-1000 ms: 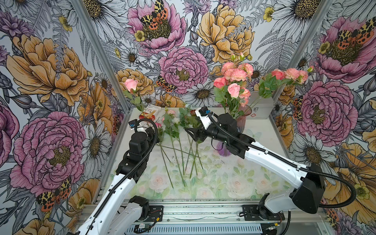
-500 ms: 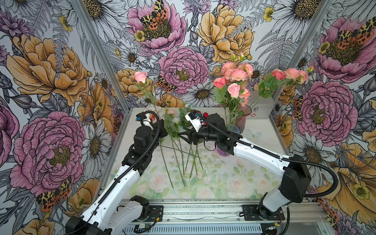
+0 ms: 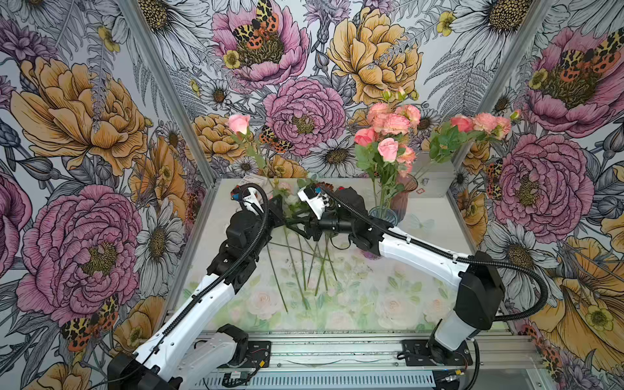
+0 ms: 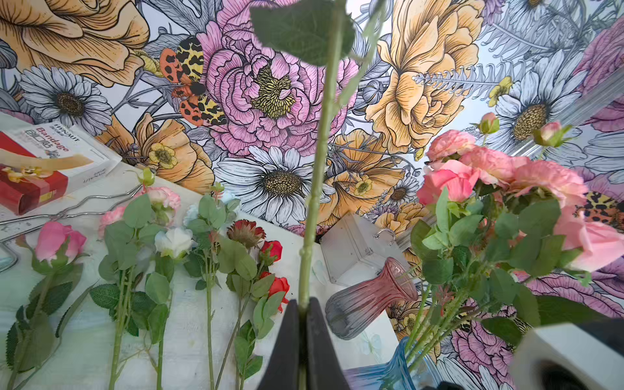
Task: Place the pink flowers into the vase
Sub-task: Place the flower in the vase.
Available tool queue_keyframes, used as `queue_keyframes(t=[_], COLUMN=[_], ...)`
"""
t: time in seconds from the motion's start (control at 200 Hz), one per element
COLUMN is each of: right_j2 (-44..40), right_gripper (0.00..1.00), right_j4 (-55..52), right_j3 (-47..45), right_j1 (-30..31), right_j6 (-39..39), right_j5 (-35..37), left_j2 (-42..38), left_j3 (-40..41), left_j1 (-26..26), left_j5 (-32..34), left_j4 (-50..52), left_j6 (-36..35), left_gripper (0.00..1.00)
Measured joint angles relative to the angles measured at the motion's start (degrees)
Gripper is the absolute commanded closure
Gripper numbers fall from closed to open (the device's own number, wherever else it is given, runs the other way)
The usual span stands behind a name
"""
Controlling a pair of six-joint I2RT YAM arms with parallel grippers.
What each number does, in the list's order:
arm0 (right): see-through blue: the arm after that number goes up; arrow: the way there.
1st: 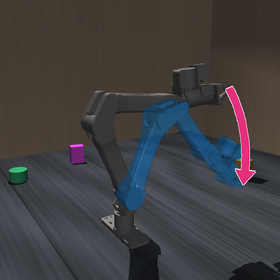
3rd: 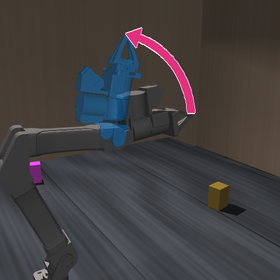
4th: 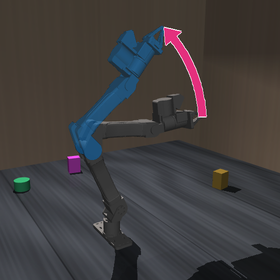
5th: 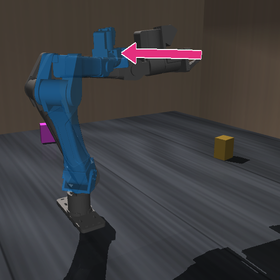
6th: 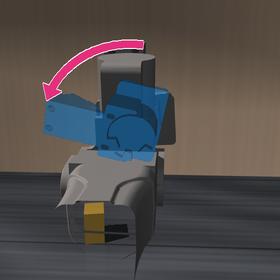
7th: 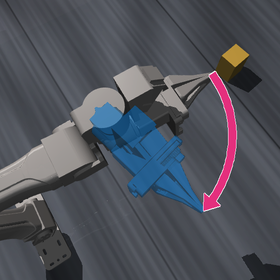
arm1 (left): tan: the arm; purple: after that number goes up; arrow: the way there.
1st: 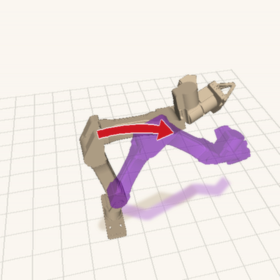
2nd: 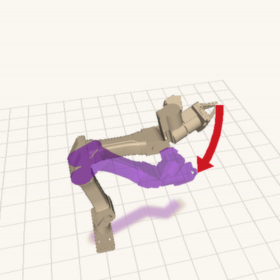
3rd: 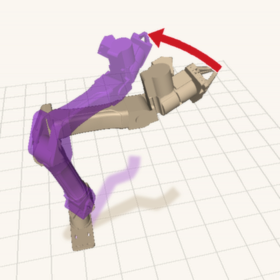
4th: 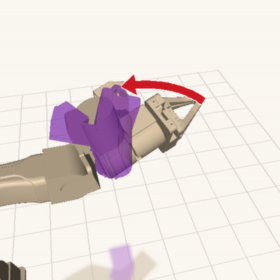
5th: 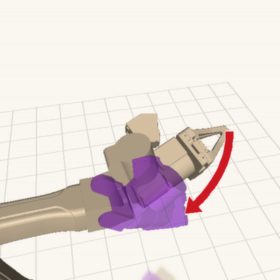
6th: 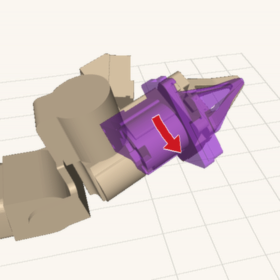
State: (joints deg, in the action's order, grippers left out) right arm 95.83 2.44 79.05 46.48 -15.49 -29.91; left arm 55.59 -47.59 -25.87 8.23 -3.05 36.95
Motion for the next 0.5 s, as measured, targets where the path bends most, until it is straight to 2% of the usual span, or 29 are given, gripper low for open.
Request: queue_keyframes(t=[0.12,0.5], right_j2=[0.0,0.0], right_gripper=[0.60,0.63], right_j4=[0.0,-0.5], right_j3=[0.4,0.8], right_j1=[0.0,-0.3], right_j6=[-0.1,0.1], right_j5=[0.0,0.7], left_j2=[0.0,-1.0], left_j3=[0.0,0.8], left_j1=[-0.9,-1.6], left_j5=[0.0,0.0], left_j4=[-0.3,-1.0], left_j6=[0.2,0.6], left_gripper=[1.00,1.00])
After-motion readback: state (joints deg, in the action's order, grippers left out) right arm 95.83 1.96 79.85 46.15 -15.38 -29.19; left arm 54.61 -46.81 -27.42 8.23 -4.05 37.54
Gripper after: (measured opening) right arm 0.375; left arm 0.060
